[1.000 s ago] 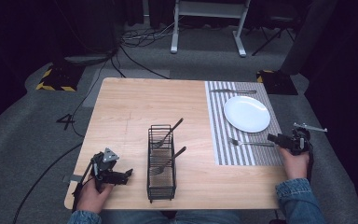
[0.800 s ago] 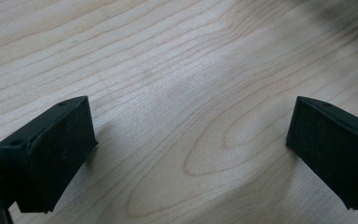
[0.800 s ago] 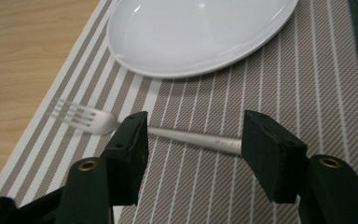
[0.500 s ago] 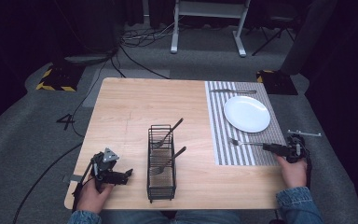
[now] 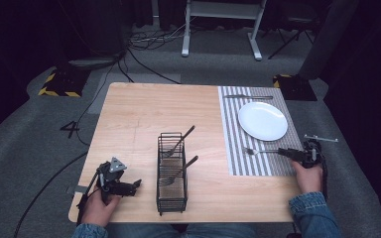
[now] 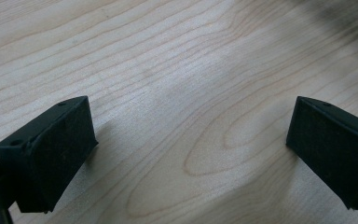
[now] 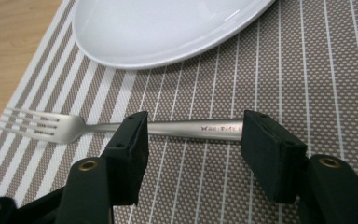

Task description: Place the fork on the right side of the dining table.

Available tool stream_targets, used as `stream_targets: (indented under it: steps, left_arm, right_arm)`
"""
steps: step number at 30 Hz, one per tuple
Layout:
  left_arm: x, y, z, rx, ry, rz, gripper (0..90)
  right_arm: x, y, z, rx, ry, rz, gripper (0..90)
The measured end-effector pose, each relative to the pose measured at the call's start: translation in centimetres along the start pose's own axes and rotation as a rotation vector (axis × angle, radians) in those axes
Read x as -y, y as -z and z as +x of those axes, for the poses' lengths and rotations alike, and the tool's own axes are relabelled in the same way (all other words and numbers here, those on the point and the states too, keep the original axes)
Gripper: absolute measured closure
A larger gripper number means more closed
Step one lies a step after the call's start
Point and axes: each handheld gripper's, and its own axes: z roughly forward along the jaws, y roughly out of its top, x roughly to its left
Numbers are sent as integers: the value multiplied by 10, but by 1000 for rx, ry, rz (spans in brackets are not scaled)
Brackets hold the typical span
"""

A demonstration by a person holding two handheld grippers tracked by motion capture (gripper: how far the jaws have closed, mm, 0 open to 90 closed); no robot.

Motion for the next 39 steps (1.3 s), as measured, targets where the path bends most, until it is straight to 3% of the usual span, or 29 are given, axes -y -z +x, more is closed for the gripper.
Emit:
stream_targets:
  steps: [6,8,15,18,19,22,27,28,39]
  left_arm:
    - [0,0,0,1,-1,3,12]
    - [0,0,0,1,0,3,12]
    - [0,0,0,0,0,3,11]
    - [0,0,0,0,1,3,11]
    - [0,0,0,0,1,3,11]
    - [0,0,0,2,-1,7,11]
    - [0,0,0,0,0,3,11]
    - [0,0,0,0,0,3,11]
    - [0,0,0,0,1,3,11]
  right_arm:
    - [0,11,5,-1,-11,-59,452]
    - [-1,25,13,-14,27,-101,444]
    - [-5,51,36,-56,111,-130,423]
    - [-7,65,54,-82,167,-148,407]
    - [-7,65,54,-82,167,-148,407]
    - [-9,76,72,-112,218,-142,380]
    - [-8,83,92,-112,287,-115,360]
    - [-7,88,102,-114,317,-109,356]
    - [7,103,142,-170,426,-102,328]
